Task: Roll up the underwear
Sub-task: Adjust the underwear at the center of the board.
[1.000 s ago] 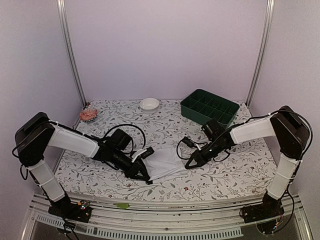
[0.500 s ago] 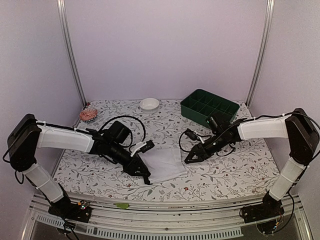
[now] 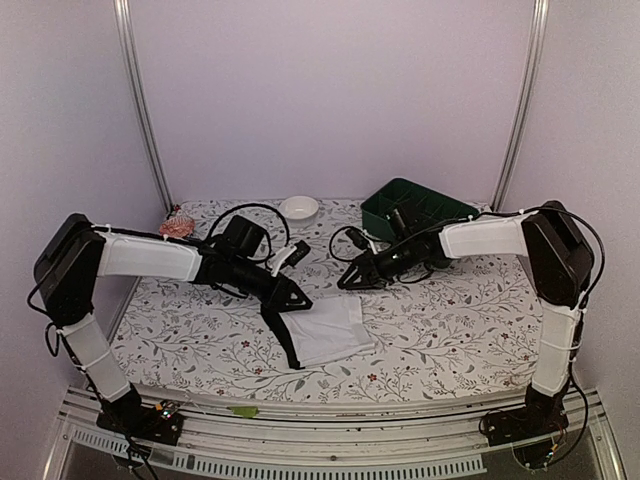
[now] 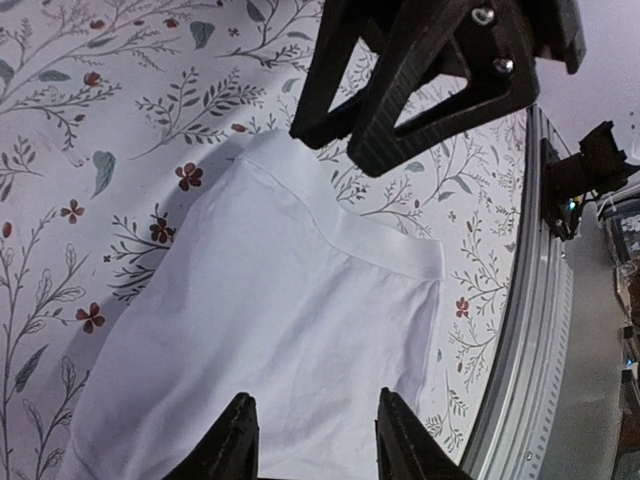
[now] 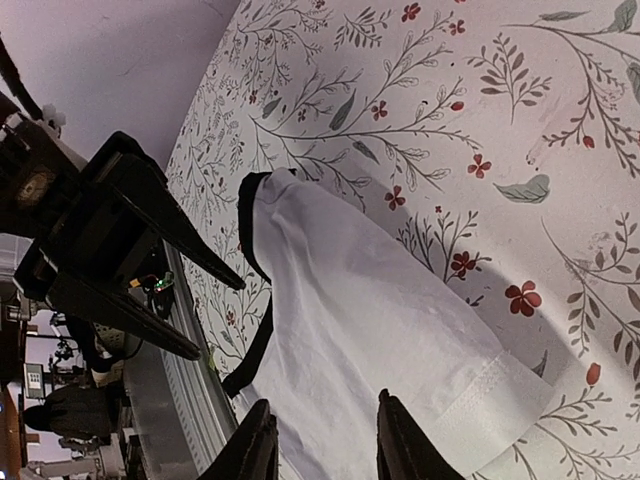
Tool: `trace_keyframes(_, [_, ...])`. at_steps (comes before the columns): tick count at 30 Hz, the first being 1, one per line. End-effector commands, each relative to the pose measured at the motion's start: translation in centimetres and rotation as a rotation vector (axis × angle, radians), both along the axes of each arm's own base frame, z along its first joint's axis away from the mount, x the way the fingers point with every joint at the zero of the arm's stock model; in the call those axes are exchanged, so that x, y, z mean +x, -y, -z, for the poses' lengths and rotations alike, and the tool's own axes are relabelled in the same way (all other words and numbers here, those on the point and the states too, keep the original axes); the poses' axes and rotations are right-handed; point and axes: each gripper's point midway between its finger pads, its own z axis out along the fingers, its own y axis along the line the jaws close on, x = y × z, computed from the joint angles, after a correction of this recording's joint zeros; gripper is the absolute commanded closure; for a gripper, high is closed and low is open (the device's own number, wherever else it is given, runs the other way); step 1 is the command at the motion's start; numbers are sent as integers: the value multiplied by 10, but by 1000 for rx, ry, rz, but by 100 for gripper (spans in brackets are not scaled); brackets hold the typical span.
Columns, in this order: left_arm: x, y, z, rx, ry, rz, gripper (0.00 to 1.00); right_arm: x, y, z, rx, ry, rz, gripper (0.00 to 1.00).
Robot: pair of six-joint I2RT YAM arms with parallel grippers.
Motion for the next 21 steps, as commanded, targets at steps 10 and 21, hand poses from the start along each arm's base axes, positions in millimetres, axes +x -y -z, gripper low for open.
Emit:
trace_keyframes(10, [14, -32, 73, 65, -201, -110, 61, -13, 10, 97, -105, -184, 70, 79])
trace_keyframes(21, [14, -41, 41, -56, -207, -92, 35, -22, 14, 61, -48, -157, 48, 67])
